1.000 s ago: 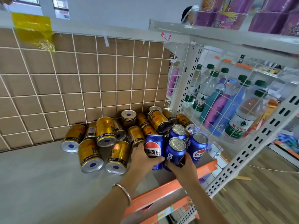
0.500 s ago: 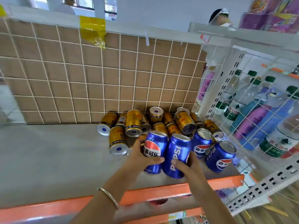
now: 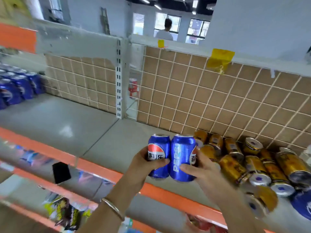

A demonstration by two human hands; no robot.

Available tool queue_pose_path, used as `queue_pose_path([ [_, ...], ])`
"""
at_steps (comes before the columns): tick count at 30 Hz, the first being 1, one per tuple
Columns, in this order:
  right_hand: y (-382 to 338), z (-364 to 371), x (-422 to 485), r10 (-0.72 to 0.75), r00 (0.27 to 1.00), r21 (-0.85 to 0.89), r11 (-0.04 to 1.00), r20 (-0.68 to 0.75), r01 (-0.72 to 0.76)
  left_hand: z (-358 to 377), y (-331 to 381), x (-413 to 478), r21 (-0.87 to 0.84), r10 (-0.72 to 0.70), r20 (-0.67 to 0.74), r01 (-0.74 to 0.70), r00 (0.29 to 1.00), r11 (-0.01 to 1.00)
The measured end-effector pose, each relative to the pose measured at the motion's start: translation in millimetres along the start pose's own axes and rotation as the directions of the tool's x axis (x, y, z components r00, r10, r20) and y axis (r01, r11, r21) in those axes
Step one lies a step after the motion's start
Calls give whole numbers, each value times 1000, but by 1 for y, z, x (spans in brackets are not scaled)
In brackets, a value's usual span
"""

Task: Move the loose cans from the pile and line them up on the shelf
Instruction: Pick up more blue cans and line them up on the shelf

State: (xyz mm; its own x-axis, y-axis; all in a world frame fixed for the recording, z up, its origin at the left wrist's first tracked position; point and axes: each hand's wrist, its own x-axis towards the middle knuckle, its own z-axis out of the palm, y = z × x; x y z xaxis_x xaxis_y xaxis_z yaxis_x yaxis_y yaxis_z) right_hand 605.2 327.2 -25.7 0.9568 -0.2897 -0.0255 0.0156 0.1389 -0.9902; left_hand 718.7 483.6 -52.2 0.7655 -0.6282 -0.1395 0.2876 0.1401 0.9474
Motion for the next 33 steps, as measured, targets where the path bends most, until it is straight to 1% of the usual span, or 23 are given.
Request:
queue_pose_path([
  [3,15,71,30,7,1000,-31,1000,30,-6,-68,15,-10,21,18,-113,-16,993,1000],
  [7,38,158,61,19,1000,-26,999,24,-19,-148,36,-18,73,48,-201,-34,978,997],
  [9,43,193,69,18,1000,16,1000,19,-18,-182,43,-20,100,64,-251,-40,966,994],
  [11,46,224,77,56,997,80,995,51,-60,-210,49,-24,128,80,-295,-44,952,991],
  [14,54,259,93,119,987,119,984,112,-133,-247,53,-28,113,71,-352,-33,933,993],
  [17,60,292,115,130,982,113,983,134,-146,-279,59,-27,98,76,-384,-41,920,994],
  [20,66,319,140,125,969,90,985,214,-147,-310,66,-20,59,71,-433,-50,899,997],
  [23,70,339,173,182,951,126,968,249,-218,-339,75,-11,35,71,-487,-62,870,997],
  [27,77,369,227,218,925,16,972,311,-234,-382,93,2,-6,65,-583,-84,810,996],
  [30,81,395,259,216,911,-50,976,351,-212,-409,109,8,28,85,-642,-87,762,996],
  [33,82,416,287,214,908,-96,977,361,-192,-433,119,21,48,88,-703,-77,706,996],
])
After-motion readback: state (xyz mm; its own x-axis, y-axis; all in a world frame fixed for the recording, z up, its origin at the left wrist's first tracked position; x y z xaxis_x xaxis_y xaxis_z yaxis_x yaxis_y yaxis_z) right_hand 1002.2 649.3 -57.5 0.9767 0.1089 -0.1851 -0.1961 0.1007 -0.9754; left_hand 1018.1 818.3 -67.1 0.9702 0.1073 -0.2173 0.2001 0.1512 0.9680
